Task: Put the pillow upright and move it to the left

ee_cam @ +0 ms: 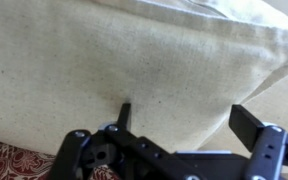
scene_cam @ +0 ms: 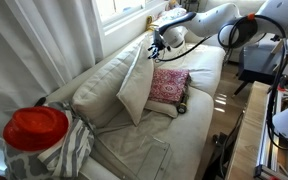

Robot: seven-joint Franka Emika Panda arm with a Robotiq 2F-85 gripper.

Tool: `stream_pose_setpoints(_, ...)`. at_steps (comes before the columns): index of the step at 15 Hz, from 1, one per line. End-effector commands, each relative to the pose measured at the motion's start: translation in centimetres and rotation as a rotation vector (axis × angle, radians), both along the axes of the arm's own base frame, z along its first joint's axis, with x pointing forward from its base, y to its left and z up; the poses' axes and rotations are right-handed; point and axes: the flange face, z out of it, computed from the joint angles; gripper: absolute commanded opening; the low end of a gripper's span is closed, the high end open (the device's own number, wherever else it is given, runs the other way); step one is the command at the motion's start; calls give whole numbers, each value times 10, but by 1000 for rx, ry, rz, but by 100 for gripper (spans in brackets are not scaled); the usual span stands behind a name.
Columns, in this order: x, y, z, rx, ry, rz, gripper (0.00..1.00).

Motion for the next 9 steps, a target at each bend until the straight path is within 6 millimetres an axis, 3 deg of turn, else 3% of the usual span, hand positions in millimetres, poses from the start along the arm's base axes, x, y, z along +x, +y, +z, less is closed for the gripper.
stream_pose_setpoints(1,-6,1,-14,11,20,-41,87)
stream_pose_setpoints(2,-7,3,-18,17,29,-37,73)
stream_pose_setpoints(3,-8,5,-20,21,36,-30,73)
stream_pose_setpoints(9,-11,13,-32,54,68,-20,26)
